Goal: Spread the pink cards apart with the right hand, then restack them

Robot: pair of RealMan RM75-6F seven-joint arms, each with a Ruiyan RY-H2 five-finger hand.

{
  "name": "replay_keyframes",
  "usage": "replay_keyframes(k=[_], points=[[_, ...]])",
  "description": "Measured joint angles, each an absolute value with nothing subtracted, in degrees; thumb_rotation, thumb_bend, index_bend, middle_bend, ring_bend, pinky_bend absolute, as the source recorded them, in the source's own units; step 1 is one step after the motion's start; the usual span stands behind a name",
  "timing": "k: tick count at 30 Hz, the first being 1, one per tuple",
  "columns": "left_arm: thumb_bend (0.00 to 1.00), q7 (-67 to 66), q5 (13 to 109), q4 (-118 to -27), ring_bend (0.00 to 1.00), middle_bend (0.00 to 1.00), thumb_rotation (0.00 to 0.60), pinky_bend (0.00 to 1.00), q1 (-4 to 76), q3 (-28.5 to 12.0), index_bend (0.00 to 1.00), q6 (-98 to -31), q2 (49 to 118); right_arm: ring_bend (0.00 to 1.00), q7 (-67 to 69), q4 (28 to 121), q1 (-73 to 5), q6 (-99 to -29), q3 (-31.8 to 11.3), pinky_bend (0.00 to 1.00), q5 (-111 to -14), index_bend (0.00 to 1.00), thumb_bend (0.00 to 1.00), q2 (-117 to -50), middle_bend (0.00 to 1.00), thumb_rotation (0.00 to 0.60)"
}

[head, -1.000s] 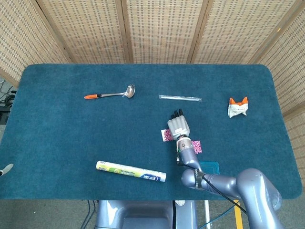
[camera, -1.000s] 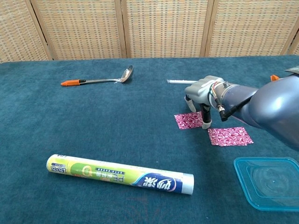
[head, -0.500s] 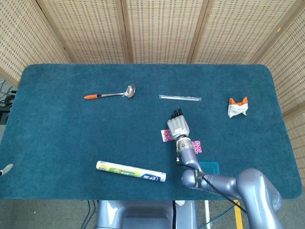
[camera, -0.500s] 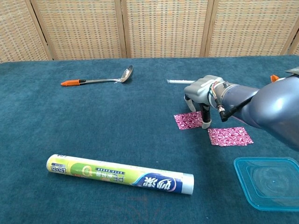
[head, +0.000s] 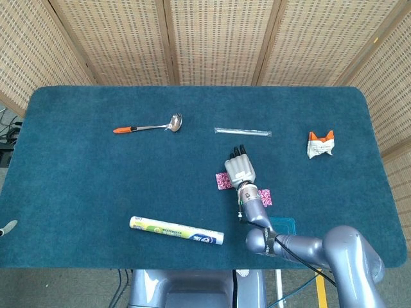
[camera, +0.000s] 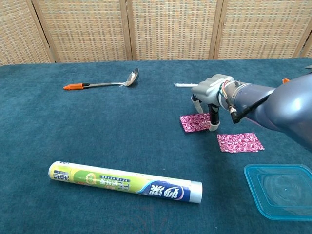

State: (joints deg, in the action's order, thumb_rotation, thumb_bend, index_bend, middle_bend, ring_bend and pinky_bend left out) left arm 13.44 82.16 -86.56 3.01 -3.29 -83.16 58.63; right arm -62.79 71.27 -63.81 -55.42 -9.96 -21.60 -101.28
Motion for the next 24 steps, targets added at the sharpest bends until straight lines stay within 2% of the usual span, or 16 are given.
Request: replay_keyframes(k=[24], points=[[0.14, 12.6, 83.5, -87.9, 0.00, 0.00, 0.600, 0.00, 3.8, -3.2, 0.08, -83.1, 58.4, 0.00, -62.3, 87.8, -58.2, -64.7, -6.5, 0.00, -21.5, 0.45, 0.40, -90.8, 0.23, 0.600]])
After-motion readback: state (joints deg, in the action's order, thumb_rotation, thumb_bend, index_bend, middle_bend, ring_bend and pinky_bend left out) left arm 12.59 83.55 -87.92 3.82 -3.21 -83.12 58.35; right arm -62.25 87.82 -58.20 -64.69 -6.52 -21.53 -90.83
